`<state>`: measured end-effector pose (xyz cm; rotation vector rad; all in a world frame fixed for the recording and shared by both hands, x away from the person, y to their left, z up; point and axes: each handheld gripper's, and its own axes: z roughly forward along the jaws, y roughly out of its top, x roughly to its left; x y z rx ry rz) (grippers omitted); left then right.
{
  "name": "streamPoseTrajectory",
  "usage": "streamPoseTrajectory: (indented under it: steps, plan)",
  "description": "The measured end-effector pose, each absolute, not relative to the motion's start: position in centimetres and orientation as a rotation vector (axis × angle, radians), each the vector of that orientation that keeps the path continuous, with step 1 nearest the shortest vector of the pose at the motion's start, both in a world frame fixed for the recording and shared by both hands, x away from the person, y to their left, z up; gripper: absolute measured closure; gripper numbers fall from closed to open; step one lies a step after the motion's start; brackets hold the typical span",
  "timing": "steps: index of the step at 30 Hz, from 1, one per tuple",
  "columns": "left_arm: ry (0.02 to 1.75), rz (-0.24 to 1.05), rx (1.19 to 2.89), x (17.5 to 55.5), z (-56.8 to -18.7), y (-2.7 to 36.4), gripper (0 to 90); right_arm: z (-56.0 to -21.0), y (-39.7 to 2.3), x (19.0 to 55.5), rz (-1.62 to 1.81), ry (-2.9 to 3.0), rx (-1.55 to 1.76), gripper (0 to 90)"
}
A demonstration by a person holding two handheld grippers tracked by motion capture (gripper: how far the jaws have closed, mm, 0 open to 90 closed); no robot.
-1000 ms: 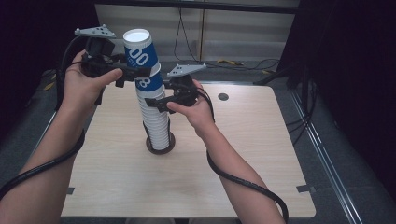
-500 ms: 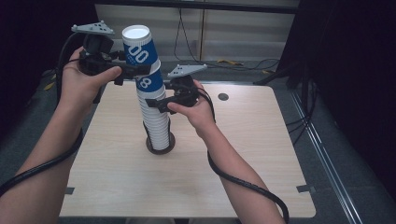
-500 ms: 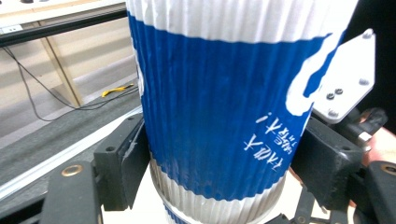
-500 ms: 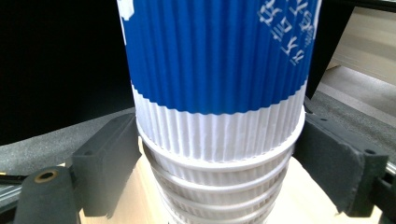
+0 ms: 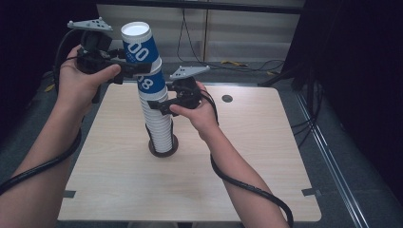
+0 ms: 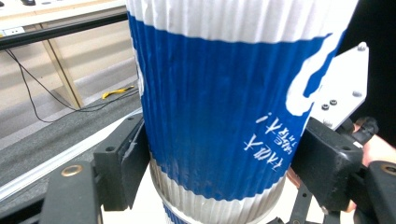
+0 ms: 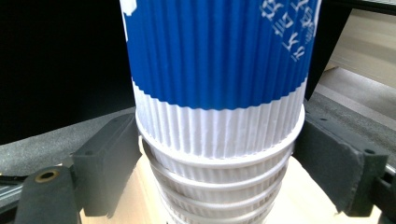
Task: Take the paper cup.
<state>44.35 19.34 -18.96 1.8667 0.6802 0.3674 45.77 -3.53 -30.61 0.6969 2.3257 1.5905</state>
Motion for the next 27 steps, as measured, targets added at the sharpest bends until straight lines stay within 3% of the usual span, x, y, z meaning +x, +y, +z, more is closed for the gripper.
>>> streamPoseTrajectory:
  steps: [27]
  plan:
    - [0.658,0.347,1.849,43.3,-19.0,19.9,24.4,-31.1,-3.8,45.7,1.605,2.324,0.72,16.8]
